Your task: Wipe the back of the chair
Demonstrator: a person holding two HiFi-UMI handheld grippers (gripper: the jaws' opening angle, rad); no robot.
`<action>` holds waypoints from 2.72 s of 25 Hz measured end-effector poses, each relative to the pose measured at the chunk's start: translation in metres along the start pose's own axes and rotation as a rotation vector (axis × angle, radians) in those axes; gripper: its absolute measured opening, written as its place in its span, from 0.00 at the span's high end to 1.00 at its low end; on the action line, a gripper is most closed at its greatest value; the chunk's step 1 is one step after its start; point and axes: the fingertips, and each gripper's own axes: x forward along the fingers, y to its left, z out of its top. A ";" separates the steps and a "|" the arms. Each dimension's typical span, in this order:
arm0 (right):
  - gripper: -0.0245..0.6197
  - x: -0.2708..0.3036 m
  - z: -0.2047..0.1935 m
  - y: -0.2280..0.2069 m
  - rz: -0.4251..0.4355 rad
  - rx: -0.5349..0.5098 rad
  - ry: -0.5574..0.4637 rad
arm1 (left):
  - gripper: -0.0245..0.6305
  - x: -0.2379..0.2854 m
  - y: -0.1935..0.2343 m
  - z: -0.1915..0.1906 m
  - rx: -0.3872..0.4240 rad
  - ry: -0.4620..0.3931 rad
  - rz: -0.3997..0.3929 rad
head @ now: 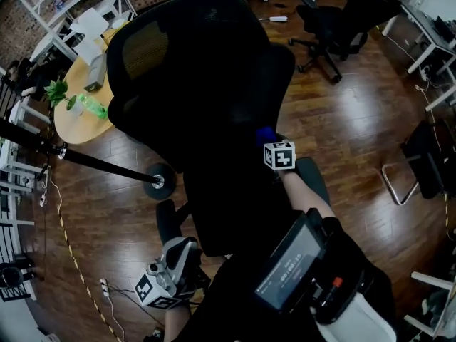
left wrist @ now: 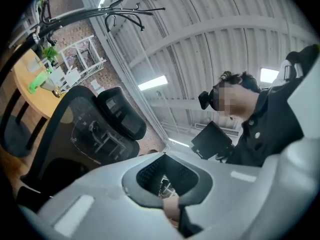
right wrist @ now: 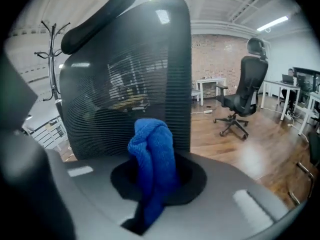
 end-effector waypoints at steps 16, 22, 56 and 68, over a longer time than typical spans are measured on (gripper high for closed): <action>0.91 -0.007 -0.037 -0.029 -0.199 0.110 0.040 | 0.96 -0.034 0.002 0.011 0.012 -0.046 0.082; 0.91 0.040 -0.076 0.066 -0.102 0.126 0.154 | 0.96 -0.094 0.004 0.030 0.038 -0.095 0.244; 0.91 -0.321 0.077 0.283 0.788 -0.024 -0.442 | 0.96 -0.045 -0.025 0.052 0.059 -0.127 -0.229; 0.92 -0.378 0.070 0.244 0.722 0.029 -0.518 | 0.96 0.003 -0.039 0.017 0.024 -0.023 -0.337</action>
